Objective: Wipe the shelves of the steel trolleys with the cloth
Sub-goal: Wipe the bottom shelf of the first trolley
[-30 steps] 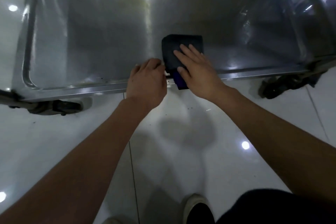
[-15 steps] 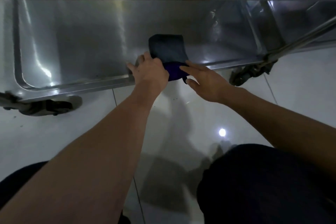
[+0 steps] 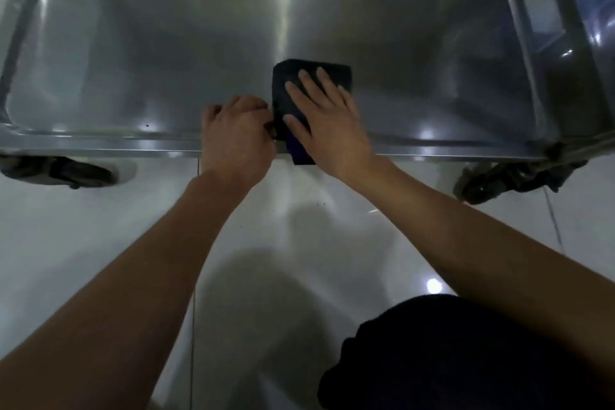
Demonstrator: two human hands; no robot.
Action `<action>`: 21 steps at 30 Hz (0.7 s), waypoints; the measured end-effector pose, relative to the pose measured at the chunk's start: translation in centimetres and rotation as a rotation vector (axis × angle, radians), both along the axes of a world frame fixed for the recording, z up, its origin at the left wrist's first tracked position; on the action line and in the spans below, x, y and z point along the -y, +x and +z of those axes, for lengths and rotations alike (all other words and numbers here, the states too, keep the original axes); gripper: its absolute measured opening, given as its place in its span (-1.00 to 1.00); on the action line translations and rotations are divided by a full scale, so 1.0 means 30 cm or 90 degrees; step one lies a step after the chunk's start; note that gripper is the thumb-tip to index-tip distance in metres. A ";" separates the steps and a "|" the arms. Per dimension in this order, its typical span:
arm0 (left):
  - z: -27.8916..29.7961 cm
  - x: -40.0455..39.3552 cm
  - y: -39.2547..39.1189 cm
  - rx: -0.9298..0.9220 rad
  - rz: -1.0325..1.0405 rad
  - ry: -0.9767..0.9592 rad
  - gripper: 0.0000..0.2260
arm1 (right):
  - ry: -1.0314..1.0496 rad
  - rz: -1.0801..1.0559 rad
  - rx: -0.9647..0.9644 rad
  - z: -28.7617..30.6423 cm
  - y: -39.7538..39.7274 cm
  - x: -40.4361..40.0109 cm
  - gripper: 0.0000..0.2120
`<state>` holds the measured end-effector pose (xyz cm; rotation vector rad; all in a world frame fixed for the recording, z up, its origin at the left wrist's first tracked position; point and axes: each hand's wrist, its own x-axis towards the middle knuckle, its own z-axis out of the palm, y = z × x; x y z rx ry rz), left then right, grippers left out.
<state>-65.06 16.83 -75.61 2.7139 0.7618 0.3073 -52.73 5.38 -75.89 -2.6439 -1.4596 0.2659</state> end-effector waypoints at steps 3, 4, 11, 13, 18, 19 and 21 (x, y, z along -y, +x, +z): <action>0.000 0.058 0.042 -0.001 0.063 0.021 -0.77 | 0.029 0.027 0.017 -0.031 0.041 0.011 -0.48; -0.003 0.080 0.058 -0.002 0.071 0.021 -0.78 | 0.040 0.021 0.015 -0.039 0.062 0.018 -0.49; 0.000 0.257 0.231 0.009 0.039 0.011 -0.69 | 0.051 -0.014 0.000 -0.049 0.254 0.237 -0.52; 0.009 0.325 0.293 0.009 -0.004 0.004 -0.69 | 0.055 -0.037 0.003 -0.046 0.305 0.333 -0.52; 0.036 0.504 0.487 -0.013 -0.105 -0.008 -0.69 | 0.059 -0.121 -0.018 -0.046 0.446 0.550 -0.52; 0.040 0.536 0.520 -0.019 -0.119 -0.008 -0.69 | 0.056 -0.144 -0.022 -0.045 0.477 0.590 -0.52; 0.045 0.583 0.577 -0.038 -0.139 -0.008 -0.68 | 0.052 -0.198 -0.019 -0.040 0.535 0.669 -0.52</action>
